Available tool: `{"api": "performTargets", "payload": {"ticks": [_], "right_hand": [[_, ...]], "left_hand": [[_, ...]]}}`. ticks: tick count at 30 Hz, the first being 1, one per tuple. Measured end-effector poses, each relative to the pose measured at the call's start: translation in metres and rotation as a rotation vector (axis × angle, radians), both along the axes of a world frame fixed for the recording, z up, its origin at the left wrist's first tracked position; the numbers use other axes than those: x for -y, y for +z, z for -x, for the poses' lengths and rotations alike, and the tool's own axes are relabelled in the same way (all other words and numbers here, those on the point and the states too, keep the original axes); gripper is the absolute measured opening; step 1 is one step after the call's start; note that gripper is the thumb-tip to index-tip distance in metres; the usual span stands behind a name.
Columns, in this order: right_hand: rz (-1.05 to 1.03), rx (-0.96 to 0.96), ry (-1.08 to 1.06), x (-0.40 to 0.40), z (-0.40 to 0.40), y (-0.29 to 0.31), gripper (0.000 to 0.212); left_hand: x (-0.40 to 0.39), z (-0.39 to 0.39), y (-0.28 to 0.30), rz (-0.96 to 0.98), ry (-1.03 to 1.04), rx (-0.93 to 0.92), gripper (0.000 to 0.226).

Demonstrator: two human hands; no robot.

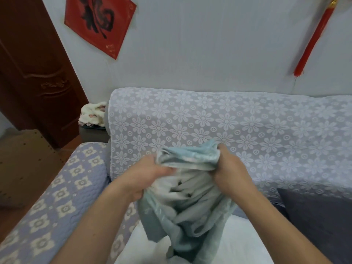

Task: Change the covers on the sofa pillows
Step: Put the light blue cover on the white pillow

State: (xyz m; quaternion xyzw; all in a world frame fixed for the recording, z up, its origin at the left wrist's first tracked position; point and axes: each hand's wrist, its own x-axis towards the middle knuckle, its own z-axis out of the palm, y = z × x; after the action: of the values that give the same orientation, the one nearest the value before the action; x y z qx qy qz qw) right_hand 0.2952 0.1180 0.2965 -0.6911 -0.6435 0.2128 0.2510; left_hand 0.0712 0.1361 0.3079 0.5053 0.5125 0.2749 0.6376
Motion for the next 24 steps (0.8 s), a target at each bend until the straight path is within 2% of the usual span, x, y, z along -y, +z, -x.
{"api": "performTargets", "payload": {"ticks": [2,3,4,5,6,9,11,13,14,15,16,18,19,20,22,24], "right_hand": [[-0.065,-0.005,-0.122,-0.006,-0.004,0.002,0.018],[-0.081,0.000,-0.138,-0.007,-0.002,0.002,0.016],[-0.082,-0.001,-0.139,-0.009,0.001,0.001,0.016],[-0.077,-0.029,-0.126,-0.009,0.003,-0.001,0.017],[-0.054,-0.108,-0.111,-0.009,0.006,-0.003,0.020],[0.100,-0.553,-0.094,0.000,0.015,-0.007,0.036],[0.145,-0.714,-0.068,0.003,0.018,-0.010,0.031],[0.149,-0.785,0.051,0.010,0.021,-0.008,0.022],[0.183,-0.782,0.130,0.012,0.020,-0.008,0.026],[0.241,-0.755,0.208,0.014,0.019,-0.008,0.032],[0.284,-0.647,0.265,0.015,0.017,-0.011,0.038],[0.229,-0.316,0.247,0.012,0.012,-0.019,0.037],[0.187,-0.232,0.159,0.007,0.007,-0.021,0.031],[0.163,-0.271,0.048,0.002,0.002,-0.022,0.024],[0.142,-0.480,-0.101,-0.003,-0.004,-0.021,0.018],[0.155,-0.637,-0.076,-0.004,-0.001,-0.016,0.029]], "left_hand": [[0.003,0.001,-0.005,-0.049,-0.316,-0.305,0.033],[0.004,-0.002,-0.009,-0.133,-0.366,-0.491,0.029],[0.003,-0.007,-0.014,-0.224,-0.327,-0.630,0.020],[-0.001,-0.011,-0.018,-0.281,-0.230,-0.689,0.009],[-0.004,-0.012,-0.023,-0.310,-0.119,-0.674,0.012],[-0.010,-0.006,-0.035,-0.325,0.081,-0.518,0.024],[-0.008,-0.006,-0.035,-0.271,0.160,-0.329,0.027],[-0.003,-0.014,-0.027,-0.186,0.225,-0.112,0.040],[-0.002,-0.017,-0.023,-0.153,0.248,-0.025,0.043],[-0.003,-0.018,-0.020,-0.114,0.275,0.046,0.042],[-0.003,-0.016,-0.017,-0.082,0.283,0.094,0.039],[-0.002,-0.010,-0.013,-0.052,0.203,0.093,0.030],[-0.003,-0.007,-0.014,-0.048,0.103,0.051,0.023],[-0.002,-0.004,-0.016,-0.039,-0.015,0.002,0.020],[0.001,-0.001,-0.024,-0.032,-0.222,-0.095,0.036],[0.001,-0.002,-0.033,-0.104,-0.233,-0.177,0.044]]}}
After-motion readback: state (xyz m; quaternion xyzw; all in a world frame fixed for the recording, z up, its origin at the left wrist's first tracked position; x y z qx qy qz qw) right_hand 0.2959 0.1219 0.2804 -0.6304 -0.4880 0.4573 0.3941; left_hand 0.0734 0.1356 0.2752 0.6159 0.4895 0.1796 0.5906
